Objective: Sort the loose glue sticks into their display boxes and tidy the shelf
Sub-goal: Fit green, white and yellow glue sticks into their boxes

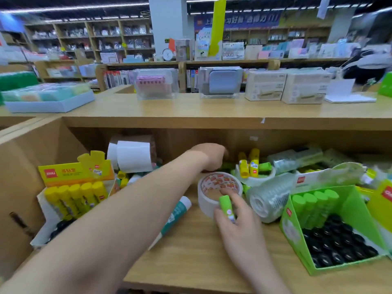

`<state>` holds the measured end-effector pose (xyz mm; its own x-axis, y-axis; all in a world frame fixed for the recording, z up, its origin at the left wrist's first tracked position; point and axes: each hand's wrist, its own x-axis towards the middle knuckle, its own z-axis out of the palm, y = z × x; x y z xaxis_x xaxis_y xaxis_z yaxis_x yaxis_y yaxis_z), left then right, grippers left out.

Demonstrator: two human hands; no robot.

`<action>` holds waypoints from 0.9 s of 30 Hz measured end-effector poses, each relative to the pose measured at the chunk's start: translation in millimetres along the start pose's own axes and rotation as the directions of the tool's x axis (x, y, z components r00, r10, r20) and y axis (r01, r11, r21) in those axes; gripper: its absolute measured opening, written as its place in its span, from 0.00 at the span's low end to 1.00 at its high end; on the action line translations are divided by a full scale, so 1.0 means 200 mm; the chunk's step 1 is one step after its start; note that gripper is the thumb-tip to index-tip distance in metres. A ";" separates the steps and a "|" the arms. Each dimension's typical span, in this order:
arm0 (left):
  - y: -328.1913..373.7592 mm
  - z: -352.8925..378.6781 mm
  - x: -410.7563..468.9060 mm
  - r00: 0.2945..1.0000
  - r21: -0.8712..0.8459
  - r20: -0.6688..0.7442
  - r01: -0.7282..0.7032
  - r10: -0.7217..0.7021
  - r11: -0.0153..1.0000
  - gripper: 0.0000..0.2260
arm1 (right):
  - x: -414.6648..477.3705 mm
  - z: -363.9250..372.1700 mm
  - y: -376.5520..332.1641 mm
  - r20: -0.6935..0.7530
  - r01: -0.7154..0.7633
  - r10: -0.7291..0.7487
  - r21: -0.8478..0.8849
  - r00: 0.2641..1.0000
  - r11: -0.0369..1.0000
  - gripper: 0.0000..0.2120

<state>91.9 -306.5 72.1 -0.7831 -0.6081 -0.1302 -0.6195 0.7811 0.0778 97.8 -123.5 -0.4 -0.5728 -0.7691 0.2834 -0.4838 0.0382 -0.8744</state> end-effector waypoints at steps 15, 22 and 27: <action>0.07 -0.01 0.03 0.966 -0.032 0.239 0.105 -0.095 0.994 0.26 | -0.04 -0.20 0.00 0.256 0.322 -0.206 -0.592 0.944 0.739 0.12; 0.04 0.06 0.02 0.966 0.030 0.246 0.071 -0.076 0.997 0.26 | -0.07 -0.18 0.07 0.212 0.349 -0.277 -0.553 0.937 0.756 0.15; 0.05 0.11 0.01 0.994 0.135 0.101 0.030 -0.044 0.990 0.12 | -0.08 -0.18 0.11 0.188 0.371 -0.321 -0.536 0.928 0.758 0.18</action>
<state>85.0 -296.6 51.2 -0.7456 -0.6247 -0.2323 -0.6300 0.7743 -0.0602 73.3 -87.4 -10.7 -0.2518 -0.8463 0.4694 -0.9340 0.0855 -0.3468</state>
